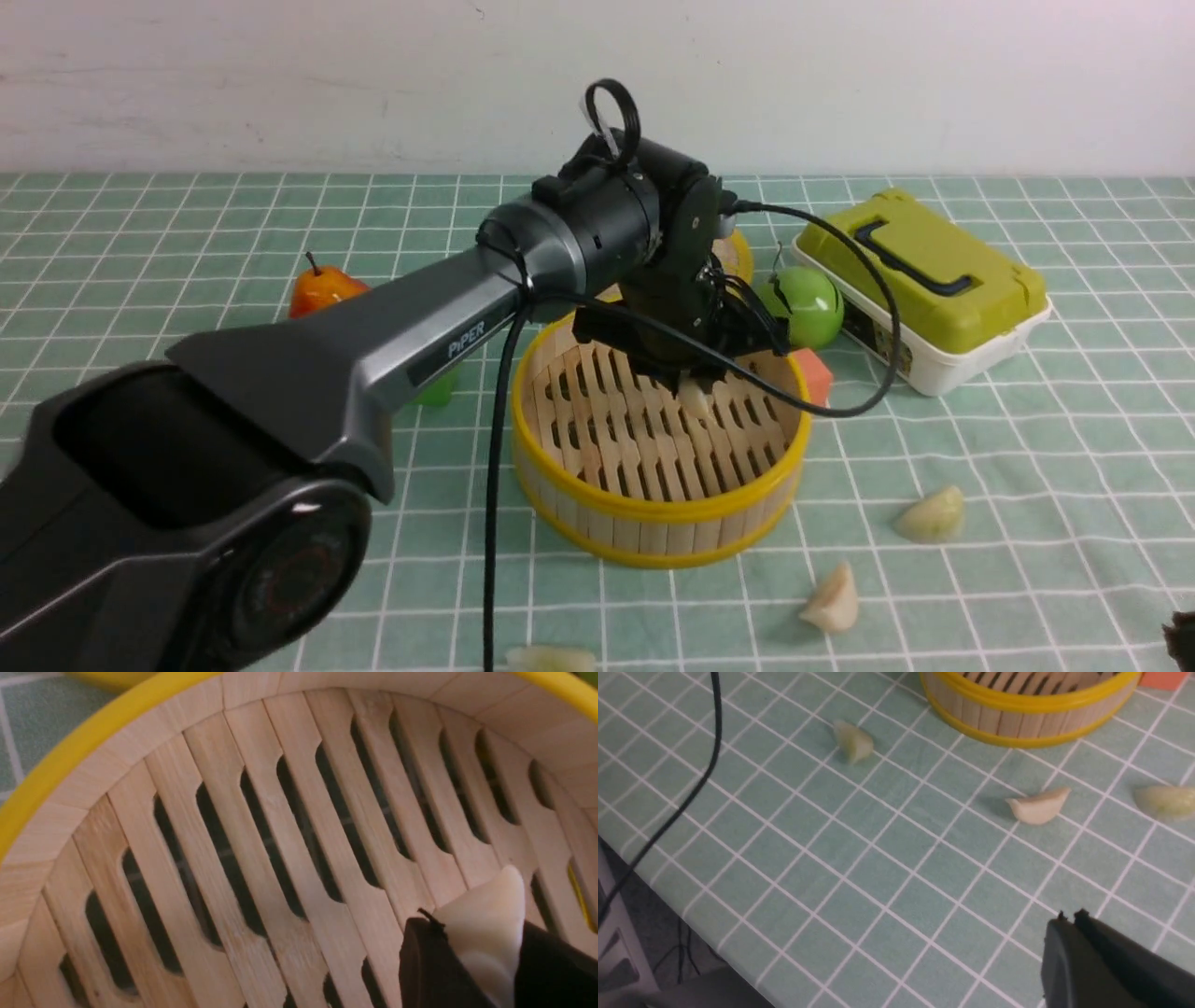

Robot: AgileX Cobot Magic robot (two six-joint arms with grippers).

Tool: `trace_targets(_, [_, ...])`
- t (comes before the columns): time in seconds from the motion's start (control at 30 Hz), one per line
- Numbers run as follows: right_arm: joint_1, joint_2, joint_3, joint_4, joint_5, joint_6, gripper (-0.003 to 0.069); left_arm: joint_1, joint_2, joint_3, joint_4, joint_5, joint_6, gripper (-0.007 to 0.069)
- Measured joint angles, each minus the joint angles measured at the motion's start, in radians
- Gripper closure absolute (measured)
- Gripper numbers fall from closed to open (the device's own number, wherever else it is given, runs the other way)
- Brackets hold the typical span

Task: Put the dumplings into the steamer on the table with the blue tablecloth.
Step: 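Place the dumpling into the bamboo steamer basket with the left gripper, then reach for and grasp a dumpling on the table with the left gripper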

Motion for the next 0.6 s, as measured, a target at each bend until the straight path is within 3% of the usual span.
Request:
trace_targets(0.2, [0.003,0.0,0.0,-0.051,-0.002,0.036,0.065,0.005,-0.048,-0.004,0.002,0.087,0.01,0.0168])
trace_targets(0.33, [0.003,0.0,0.0,-0.055,-0.002,0.051,0.0645,0.011,-0.18,-0.004,-0.005,0.168,0.088,0.0069])
trace_targets(0.47, [0.005,0.0,0.0,-0.055,-0.015,0.054,0.0642,0.012,-0.375,0.032,-0.069,0.263,0.248,0.0043])
trace_targets(0.6, [0.005,0.0,0.0,-0.043,-0.027,0.054,0.0637,0.004,-0.608,0.277,-0.175,0.285,0.452,0.0059])
